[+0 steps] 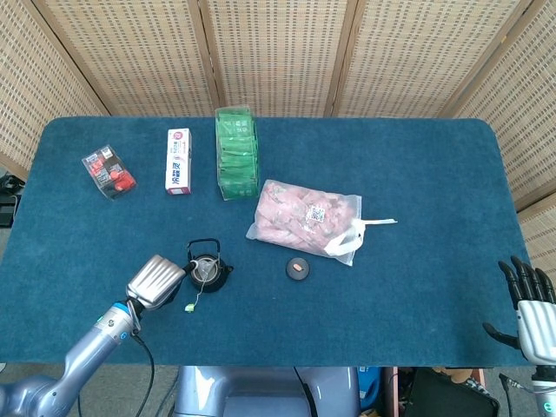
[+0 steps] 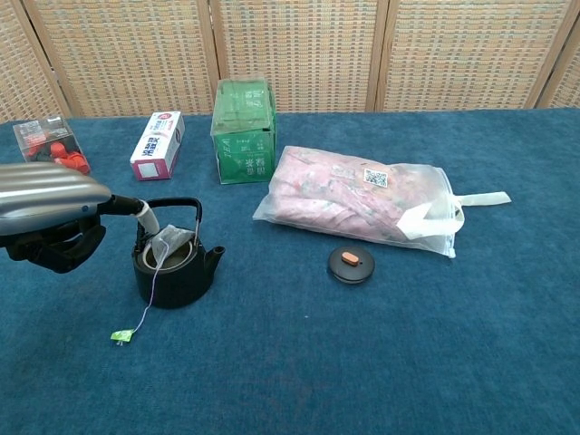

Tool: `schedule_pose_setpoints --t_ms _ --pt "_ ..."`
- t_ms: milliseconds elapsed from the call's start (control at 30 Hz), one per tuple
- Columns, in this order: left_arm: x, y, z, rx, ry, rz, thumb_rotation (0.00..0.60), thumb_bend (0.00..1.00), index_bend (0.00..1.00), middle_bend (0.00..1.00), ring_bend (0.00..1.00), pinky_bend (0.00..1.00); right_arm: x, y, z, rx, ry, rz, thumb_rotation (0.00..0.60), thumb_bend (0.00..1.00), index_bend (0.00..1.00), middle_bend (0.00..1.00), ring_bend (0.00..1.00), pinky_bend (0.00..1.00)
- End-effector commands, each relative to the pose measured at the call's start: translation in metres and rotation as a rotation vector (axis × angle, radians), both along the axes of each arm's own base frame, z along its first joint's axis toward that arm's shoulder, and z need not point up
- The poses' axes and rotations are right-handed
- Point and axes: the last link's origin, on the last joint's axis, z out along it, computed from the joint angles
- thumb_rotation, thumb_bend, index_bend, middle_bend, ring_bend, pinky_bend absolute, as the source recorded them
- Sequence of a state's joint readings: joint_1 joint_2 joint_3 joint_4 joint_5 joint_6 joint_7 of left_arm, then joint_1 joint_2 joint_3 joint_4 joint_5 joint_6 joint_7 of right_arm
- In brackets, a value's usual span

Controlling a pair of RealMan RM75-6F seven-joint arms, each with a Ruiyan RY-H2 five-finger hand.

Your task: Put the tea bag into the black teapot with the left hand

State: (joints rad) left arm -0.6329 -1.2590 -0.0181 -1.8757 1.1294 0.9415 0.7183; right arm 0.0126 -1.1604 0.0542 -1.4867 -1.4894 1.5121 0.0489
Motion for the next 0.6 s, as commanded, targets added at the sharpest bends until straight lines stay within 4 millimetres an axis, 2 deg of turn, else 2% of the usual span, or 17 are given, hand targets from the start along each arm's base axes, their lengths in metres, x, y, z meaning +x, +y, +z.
schedule_pose_setpoints --t_ms 33,367,600 --pt "-0.001 0.001 -0.006 -0.011 0.009 0.005 0.6 0.85 0.2 0.88 0.79 0.71 0.0 0.0 0.0 0.001 0.0 -0.001 0.6 0.06 0.0 0.03 0.0 0.0" --pt "-0.009 0.001 -0.021 -0.042 0.05 0.033 0.6 0.85 0.2 0.87 0.79 0.71 -0.002 0.001 -0.001 0.003 -0.004 -0.005 0.6 0.06 0.0 0.03 0.0 0.0" --pt "-0.007 0.002 -0.026 -0.054 0.039 0.046 0.6 0.85 0.2 0.87 0.79 0.71 -0.001 0.001 0.0 0.003 -0.004 -0.008 0.6 0.06 0.0 0.03 0.0 0.0"
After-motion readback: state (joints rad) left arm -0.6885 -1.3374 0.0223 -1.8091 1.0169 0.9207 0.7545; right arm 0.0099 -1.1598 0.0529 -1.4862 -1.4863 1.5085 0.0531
